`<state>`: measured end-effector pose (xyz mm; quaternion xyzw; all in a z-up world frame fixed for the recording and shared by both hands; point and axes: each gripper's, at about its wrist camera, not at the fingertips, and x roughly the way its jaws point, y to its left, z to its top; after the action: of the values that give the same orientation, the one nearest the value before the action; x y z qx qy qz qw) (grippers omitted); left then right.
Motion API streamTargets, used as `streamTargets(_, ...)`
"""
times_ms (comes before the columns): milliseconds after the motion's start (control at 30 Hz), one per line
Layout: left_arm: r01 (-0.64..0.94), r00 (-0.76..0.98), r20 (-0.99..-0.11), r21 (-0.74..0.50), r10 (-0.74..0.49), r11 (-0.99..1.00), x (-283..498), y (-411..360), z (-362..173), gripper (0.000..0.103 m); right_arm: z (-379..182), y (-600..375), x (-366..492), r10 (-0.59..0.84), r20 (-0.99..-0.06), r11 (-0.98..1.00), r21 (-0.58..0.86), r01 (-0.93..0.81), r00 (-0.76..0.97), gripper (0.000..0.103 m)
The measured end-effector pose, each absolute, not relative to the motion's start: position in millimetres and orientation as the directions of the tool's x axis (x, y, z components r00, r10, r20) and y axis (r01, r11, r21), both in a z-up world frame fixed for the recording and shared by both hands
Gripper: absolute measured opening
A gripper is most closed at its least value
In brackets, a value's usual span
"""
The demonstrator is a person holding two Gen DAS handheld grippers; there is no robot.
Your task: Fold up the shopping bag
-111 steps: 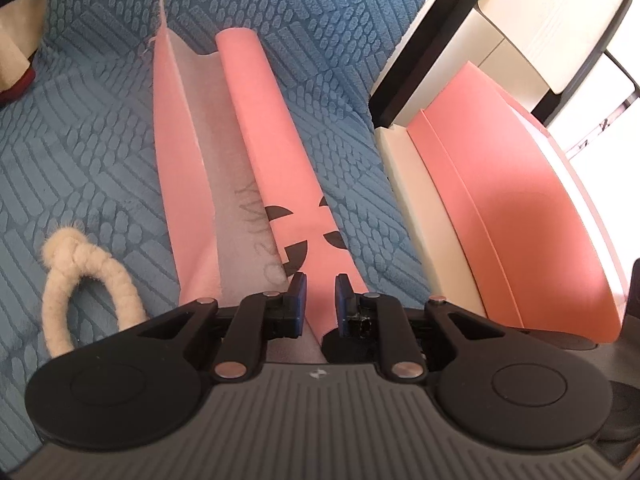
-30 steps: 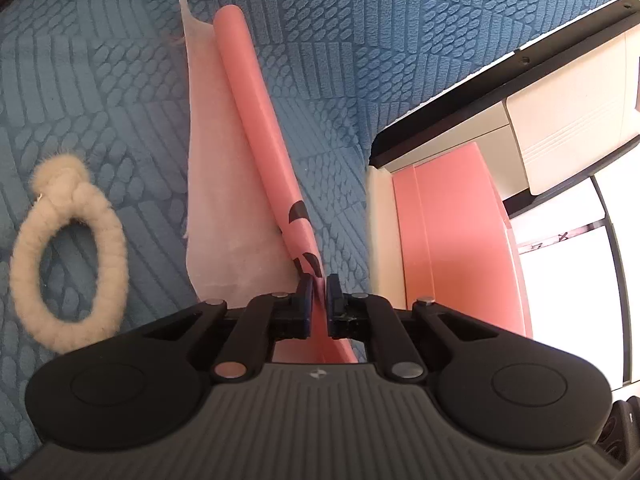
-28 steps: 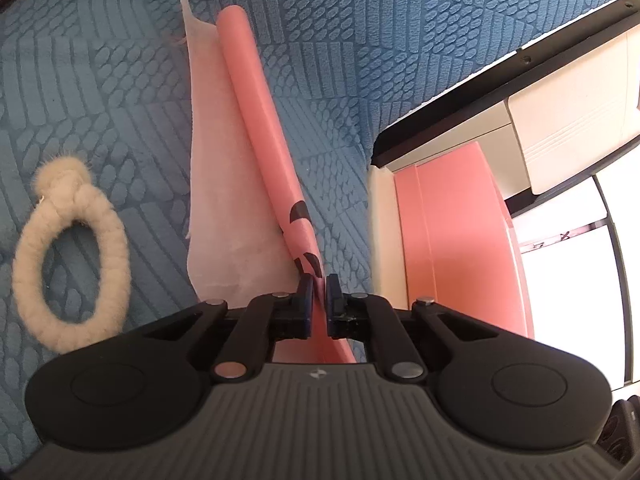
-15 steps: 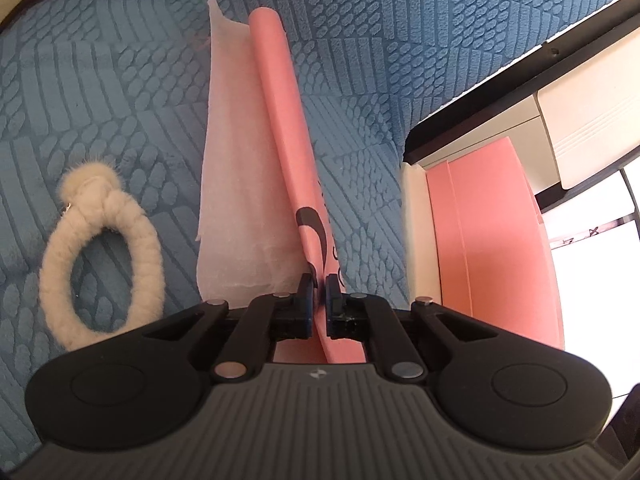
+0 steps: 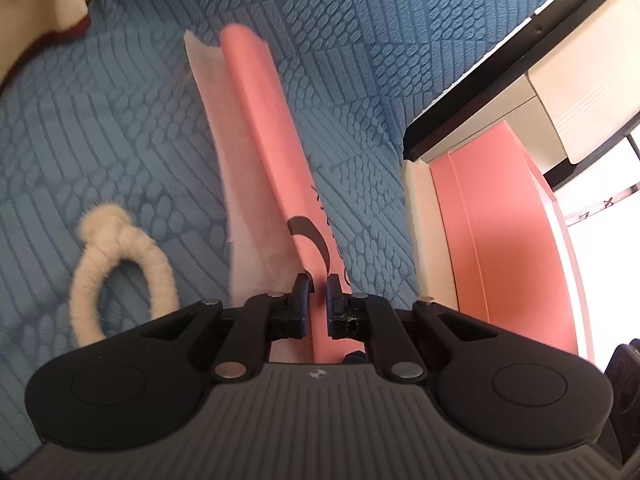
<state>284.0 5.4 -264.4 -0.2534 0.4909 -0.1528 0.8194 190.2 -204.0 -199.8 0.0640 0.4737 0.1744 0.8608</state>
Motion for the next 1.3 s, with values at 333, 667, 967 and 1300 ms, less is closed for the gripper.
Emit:
streamTargets(333, 0.019, 0.505, -0.694, -0.586, -0.513, 0.810, 275.2, 14.0, -247.7, 0.008, -199.7, -206.0, 192.4, 0.360, -0.795, 0.932, 0.282, -0.229, 0.488, 0.011)
streamTargets(667, 0.053, 0.467, -0.729, -0.543, -0.501, 0.838, 286.6, -4.2, -257.5, 0.008, -199.4, -208.5, 194.5, 0.368, -0.795, 0.929, 0.291, -0.229, 0.483, 0.013)
streamTargets(967, 0.023, 0.453, -0.744, -0.540, -0.490, 0.841, 284.7, -3.8, -268.5, 0.008, -195.7, -229.8, 192.0, 0.384, -0.779, 0.922, 0.350, -0.163, 0.496, 0.035)
streamTargets(1300, -0.008, 0.454, -0.738, -0.563, -0.499, 0.826, 284.8, 1.3, -269.1, 0.008, -200.6, -243.1, 191.8, 0.406, -0.781, 0.905, 0.415, -0.092, 0.474, 0.041)
